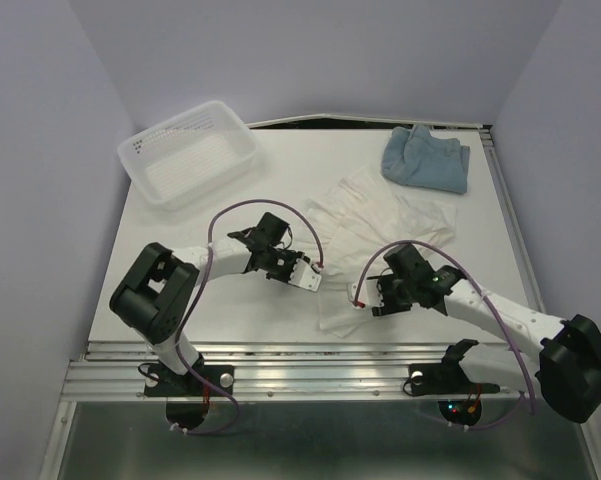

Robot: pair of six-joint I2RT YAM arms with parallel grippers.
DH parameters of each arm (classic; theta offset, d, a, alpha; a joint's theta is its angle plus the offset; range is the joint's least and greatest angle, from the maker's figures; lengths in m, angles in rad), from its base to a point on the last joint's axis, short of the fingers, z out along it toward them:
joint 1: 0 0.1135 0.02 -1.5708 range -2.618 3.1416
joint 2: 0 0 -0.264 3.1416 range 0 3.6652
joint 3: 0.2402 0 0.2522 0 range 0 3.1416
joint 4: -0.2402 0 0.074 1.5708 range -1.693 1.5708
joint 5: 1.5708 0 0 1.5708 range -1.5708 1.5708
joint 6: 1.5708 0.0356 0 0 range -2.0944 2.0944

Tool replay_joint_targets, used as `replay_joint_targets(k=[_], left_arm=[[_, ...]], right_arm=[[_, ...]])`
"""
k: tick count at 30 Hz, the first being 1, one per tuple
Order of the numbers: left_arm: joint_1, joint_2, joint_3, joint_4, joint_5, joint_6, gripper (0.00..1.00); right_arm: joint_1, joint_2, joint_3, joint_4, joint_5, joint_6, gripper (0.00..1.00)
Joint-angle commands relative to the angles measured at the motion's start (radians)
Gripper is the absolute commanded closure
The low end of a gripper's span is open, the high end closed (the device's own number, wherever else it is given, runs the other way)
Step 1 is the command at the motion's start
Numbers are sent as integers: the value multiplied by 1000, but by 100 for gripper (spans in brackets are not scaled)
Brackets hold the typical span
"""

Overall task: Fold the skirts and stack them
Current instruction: Fold the skirt

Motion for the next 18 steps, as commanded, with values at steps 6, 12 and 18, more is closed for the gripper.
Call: replay_joint_targets(k=[6, 12, 18], left_arm=[[-18, 29, 54, -75, -27, 3, 100], [-9, -145, -32, -149, -25, 16, 100], [-10, -344, -89, -267, 25, -67, 100]], right_arm=[[9, -64, -31, 70, 84, 3, 99], [9, -61, 82, 13, 20, 46, 99], [9, -98, 156, -137, -86, 99, 99]])
